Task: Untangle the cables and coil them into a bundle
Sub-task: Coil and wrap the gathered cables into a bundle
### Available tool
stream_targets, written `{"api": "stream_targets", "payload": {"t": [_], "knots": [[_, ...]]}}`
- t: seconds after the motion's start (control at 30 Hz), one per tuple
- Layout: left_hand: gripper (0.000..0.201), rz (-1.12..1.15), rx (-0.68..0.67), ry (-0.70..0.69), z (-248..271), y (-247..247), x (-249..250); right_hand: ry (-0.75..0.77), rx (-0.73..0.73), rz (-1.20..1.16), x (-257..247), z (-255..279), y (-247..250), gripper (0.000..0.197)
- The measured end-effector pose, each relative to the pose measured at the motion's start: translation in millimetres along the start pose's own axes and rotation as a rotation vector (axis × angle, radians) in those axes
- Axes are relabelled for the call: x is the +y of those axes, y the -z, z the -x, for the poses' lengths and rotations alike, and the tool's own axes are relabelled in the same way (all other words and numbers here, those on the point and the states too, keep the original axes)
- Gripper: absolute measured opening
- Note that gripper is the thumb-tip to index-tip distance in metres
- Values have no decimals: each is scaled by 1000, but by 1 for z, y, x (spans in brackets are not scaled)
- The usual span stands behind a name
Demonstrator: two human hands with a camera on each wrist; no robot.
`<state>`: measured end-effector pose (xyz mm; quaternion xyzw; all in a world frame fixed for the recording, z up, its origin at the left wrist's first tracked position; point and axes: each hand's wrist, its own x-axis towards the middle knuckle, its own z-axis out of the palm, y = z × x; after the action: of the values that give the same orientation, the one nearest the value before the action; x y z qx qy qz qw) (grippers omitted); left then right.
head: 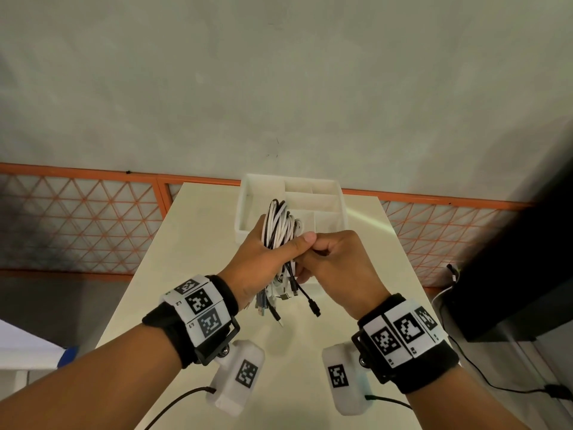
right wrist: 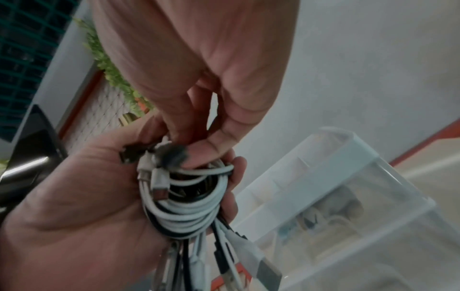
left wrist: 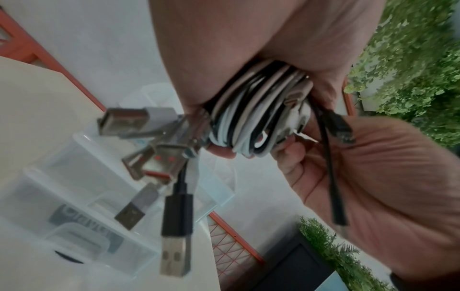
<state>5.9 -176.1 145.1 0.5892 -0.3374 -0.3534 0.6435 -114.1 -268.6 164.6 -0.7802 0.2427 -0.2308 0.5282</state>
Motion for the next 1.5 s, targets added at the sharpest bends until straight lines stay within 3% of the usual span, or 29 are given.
{"api": "stream_targets", "payload": {"t": [0.1, 0.17, 0.33, 0.43, 0.5, 0.6, 0.73, 0.83, 0.93, 1.0, 1.07, 1.13, 1.23, 1.33, 1.43, 1.5], "knots": [[58, 29, -54, -11, 3, -1, 0, -50, 47, -191, 0, 0, 1, 17], [69, 43, -99, 6, 4, -1, 3, -43, 60, -236, 3, -1, 0, 25], [81, -5, -29, 25, 5, -1, 2, 51, -85, -77, 10, 1, 0, 43], [72, -12, -1, 35, 6, -4, 1, 59, -80, -82, 11, 2, -3, 60], [54, -22, -12, 45, 7, -5, 3, 48, 43, -114, 15, 0, -7, 50], [38, -50, -38, 48, 8, -3, 8, 0, 165, -106, 23, -2, -11, 20], [27, -58, 34, 12, 9, -3, 12, 75, 99, -26, 12, 2, -13, 20], [28, 46, 92, 28, 7, -1, 11, -26, 50, -244, 6, -3, -4, 53], [18, 115, 56, 47, 12, -1, 15, -137, -222, -332, 7, -4, -3, 108], [17, 170, 16, 68, 15, -4, 17, -107, -316, -339, 7, -1, -13, 121], [17, 206, 14, 114, 16, -5, 17, -61, -287, -335, 6, 0, -19, 119], [21, 204, 6, 154, 17, -4, 18, -27, -240, -269, 7, 1, -23, 103], [34, 101, 26, 149, 16, -1, 19, -8, -150, -142, 14, 1, -23, 77], [48, -54, 91, 131, 12, 6, 19, -18, -124, 13, 18, 2, -18, 68], [33, -204, 135, 153, 10, 8, 15, 3, -156, 217, 20, 3, -15, 72], [26, -308, 213, 137, 9, 4, 9, -2, -178, 206, 21, 4, -20, 74]]}}
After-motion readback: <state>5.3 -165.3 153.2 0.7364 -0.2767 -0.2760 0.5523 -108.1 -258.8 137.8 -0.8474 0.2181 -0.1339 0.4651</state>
